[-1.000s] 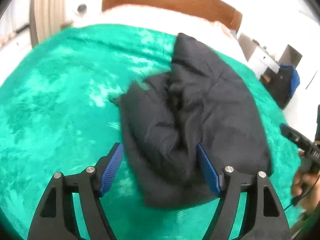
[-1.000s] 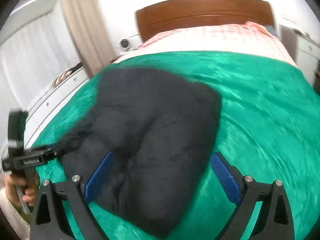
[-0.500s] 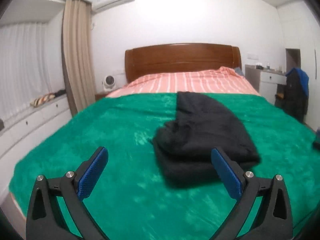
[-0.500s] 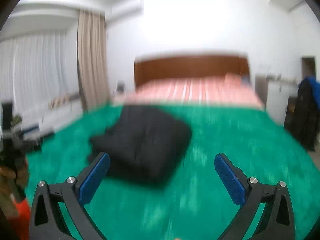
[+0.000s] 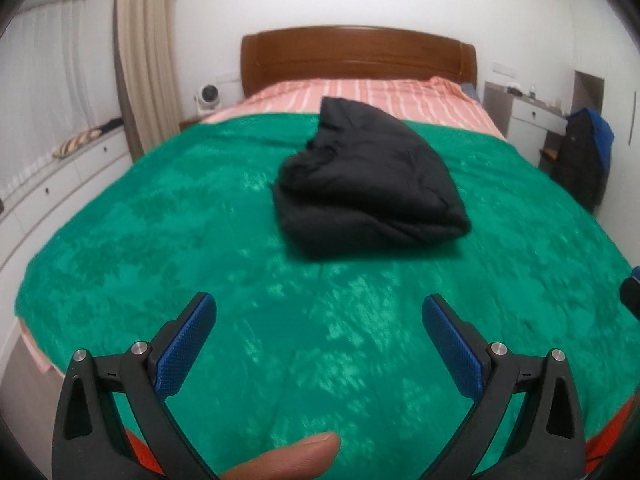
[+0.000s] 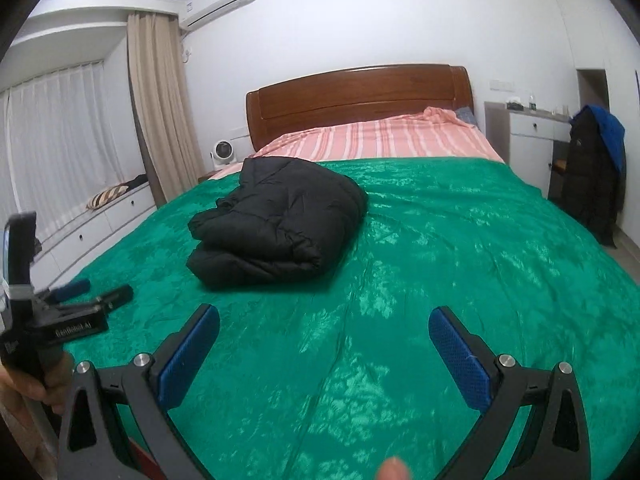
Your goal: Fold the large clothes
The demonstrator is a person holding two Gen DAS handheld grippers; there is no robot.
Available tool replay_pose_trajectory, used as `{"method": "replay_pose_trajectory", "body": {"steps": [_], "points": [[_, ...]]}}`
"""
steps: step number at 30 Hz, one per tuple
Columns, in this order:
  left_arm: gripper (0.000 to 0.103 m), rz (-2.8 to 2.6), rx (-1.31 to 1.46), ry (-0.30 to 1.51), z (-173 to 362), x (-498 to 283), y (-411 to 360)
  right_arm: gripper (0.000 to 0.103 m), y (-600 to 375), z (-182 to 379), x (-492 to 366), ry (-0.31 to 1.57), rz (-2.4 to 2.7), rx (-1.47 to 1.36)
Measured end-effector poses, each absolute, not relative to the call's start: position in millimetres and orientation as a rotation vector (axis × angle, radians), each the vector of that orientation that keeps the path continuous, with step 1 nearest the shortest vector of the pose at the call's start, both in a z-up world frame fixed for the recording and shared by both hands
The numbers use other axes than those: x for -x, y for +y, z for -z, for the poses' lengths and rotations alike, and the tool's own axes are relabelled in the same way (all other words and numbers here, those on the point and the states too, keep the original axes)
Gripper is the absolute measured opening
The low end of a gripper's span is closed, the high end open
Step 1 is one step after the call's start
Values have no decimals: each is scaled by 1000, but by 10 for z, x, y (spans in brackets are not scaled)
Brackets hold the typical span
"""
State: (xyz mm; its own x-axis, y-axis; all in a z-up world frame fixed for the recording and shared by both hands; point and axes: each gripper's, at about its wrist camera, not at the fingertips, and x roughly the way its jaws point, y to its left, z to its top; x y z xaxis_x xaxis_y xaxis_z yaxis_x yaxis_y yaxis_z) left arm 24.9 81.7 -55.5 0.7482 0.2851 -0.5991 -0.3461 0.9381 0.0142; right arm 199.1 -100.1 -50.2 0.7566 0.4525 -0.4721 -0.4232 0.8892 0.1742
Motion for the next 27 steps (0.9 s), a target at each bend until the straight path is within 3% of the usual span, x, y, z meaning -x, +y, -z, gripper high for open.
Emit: {"method": "replay_pose_trajectory", "body": {"steps": [17, 27], "points": [[103, -343, 40, 773, 640, -46, 640, 103, -634, 612, -1606, 728, -453, 91], [103, -326, -8, 713, 360, 94, 514, 103, -597, 593, -1523, 796, -490, 92]]}}
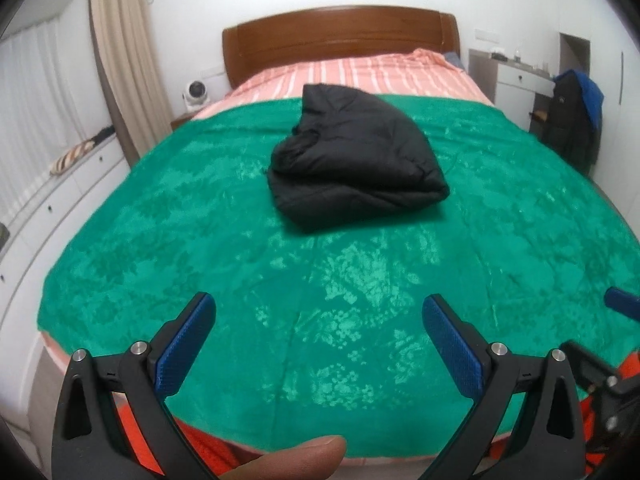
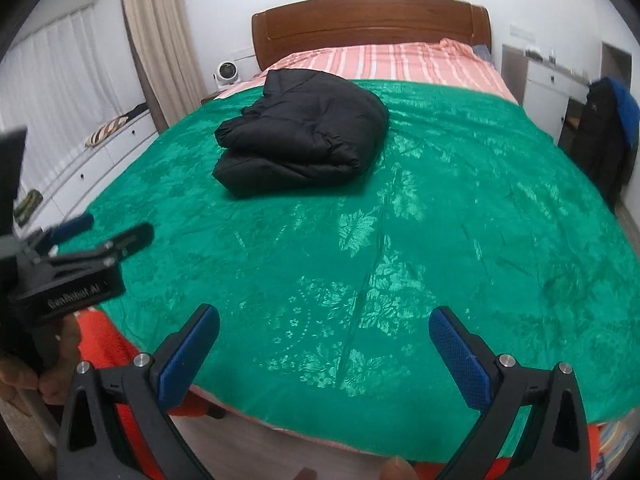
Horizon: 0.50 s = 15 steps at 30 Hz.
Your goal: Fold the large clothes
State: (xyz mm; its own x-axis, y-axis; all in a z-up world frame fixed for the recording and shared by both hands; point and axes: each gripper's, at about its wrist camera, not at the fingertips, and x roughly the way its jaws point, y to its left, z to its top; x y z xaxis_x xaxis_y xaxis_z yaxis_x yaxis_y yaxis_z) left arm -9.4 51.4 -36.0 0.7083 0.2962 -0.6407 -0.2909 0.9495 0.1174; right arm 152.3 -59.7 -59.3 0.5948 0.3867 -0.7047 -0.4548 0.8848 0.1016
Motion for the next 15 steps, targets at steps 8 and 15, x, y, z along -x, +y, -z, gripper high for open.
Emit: {"method": "replay_pose_trajectory", "body": {"steps": [8, 15], "points": [[103, -324, -30, 696, 304, 126, 505, 103, -608, 444, -1477, 755, -478, 91], [103, -319, -53, 739, 277, 107, 465, 103, -558, 283, -1446, 739, -488, 120]]}}
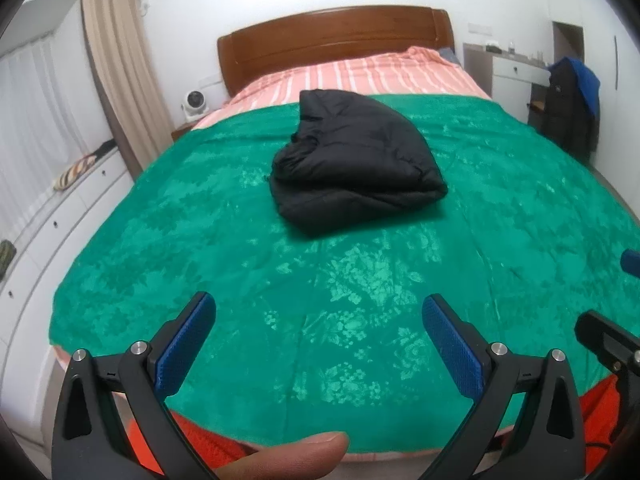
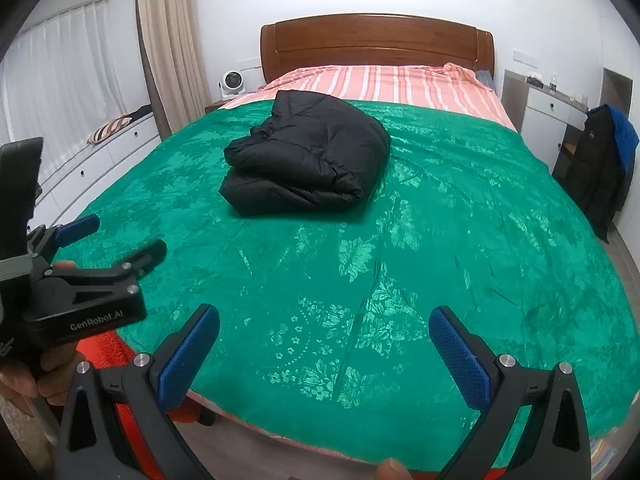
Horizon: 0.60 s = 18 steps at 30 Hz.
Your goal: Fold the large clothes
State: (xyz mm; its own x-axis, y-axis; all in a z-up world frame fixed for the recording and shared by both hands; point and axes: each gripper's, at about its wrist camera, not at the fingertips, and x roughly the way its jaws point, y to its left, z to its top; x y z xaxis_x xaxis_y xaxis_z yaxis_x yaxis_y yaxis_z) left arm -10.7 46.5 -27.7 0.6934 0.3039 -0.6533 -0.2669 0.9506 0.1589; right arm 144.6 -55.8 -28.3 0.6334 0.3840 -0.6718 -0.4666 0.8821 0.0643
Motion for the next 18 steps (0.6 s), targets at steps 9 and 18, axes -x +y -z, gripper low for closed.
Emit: {"method": "replay_pose_trajectory", "body": {"steps": [9, 18], "points": [[103, -331, -29, 761, 226, 137, 536, 103, -493, 234, -1521, 735, -465, 132], [103, -333, -18, 782, 287, 131, 584, 103, -457, 293, -1562, 754, -460, 141]]}}
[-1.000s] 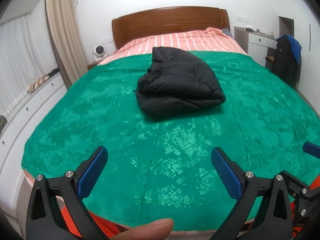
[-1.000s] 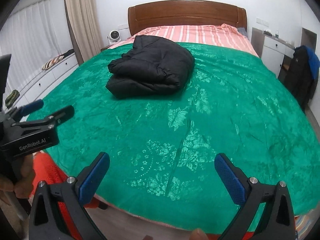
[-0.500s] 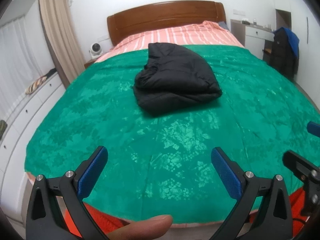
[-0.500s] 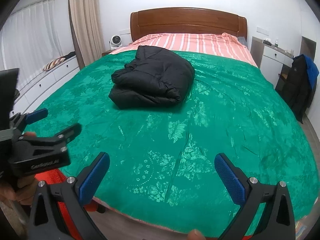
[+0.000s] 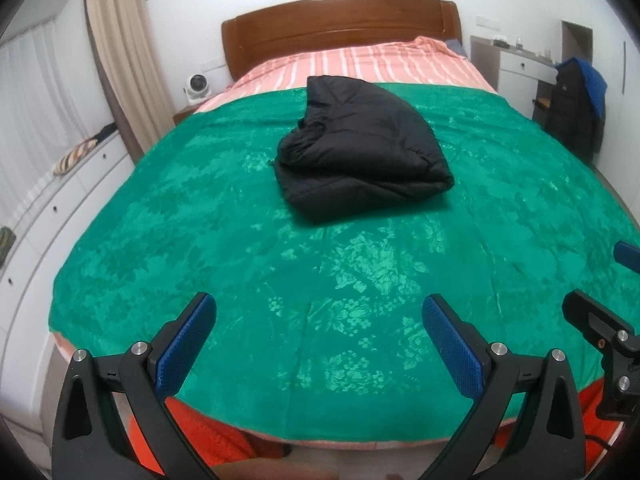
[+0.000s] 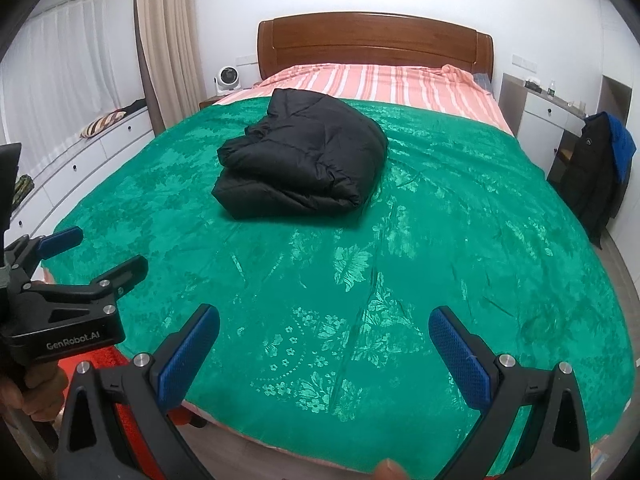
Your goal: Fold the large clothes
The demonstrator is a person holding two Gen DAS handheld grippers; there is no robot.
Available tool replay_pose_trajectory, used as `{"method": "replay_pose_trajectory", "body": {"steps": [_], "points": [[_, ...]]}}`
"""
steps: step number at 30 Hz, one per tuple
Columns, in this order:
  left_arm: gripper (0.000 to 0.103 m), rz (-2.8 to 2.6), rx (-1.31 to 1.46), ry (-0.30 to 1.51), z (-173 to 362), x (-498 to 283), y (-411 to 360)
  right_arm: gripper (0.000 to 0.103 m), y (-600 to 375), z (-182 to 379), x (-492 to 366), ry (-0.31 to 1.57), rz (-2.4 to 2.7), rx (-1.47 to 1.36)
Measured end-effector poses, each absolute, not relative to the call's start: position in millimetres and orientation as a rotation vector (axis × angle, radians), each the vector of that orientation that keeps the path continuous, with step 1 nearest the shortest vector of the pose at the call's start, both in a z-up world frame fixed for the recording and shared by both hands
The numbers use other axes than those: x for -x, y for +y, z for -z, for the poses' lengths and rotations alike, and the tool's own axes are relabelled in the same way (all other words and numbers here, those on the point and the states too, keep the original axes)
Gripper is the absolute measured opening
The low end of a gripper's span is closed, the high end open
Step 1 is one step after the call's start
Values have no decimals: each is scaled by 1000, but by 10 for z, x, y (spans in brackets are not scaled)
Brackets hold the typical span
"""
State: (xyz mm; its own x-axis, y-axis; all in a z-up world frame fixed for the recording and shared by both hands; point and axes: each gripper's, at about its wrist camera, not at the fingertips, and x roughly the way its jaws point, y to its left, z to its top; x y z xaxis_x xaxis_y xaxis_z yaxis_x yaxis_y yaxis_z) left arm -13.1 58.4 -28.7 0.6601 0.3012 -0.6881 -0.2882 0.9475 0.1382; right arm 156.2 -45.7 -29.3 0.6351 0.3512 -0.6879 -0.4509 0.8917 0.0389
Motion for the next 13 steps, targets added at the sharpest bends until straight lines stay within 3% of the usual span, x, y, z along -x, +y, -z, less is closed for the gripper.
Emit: {"method": "replay_pose_trajectory", "body": {"steps": [13], "points": [[103, -346, -21, 776, 335, 124, 547, 103, -511, 346, -1585, 771, -448, 132]]}}
